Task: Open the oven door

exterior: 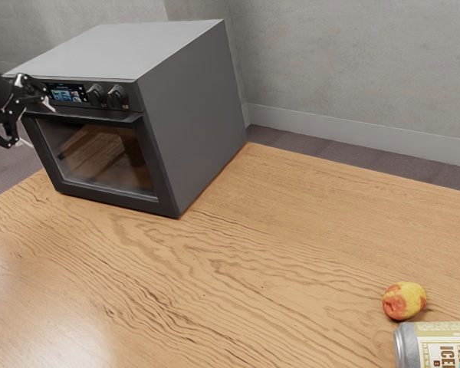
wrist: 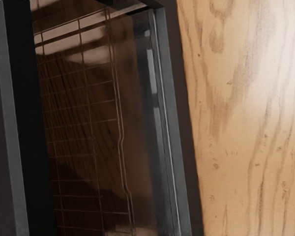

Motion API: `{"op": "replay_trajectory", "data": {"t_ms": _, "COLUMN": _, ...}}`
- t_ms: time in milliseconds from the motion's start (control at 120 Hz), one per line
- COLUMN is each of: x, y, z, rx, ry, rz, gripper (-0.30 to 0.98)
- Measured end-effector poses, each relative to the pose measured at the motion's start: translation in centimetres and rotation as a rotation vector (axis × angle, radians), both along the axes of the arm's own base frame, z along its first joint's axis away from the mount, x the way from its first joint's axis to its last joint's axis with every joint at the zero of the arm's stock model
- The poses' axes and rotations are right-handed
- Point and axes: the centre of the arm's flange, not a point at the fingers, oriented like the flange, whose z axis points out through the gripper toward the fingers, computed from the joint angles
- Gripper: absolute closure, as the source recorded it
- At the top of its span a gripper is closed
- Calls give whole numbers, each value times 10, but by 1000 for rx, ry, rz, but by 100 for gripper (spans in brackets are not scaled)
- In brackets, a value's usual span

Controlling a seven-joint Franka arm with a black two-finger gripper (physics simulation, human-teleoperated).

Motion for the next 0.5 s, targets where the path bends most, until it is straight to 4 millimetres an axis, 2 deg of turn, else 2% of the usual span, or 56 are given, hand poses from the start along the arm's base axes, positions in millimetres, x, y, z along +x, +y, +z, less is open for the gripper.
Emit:
{"op": "replay_trajectory", "data": {"t_ms": 158, "x": 5, "y": -3, "z": 0, "rx": 4, "ry": -1, "rz": 29, "gripper": 0}}
{"op": "replay_trajectory", "data": {"t_ms": 500, "x": 9, "y": 10, "z": -10, "rx": -9, "ry": -27, "rz": 171, "gripper": 0}}
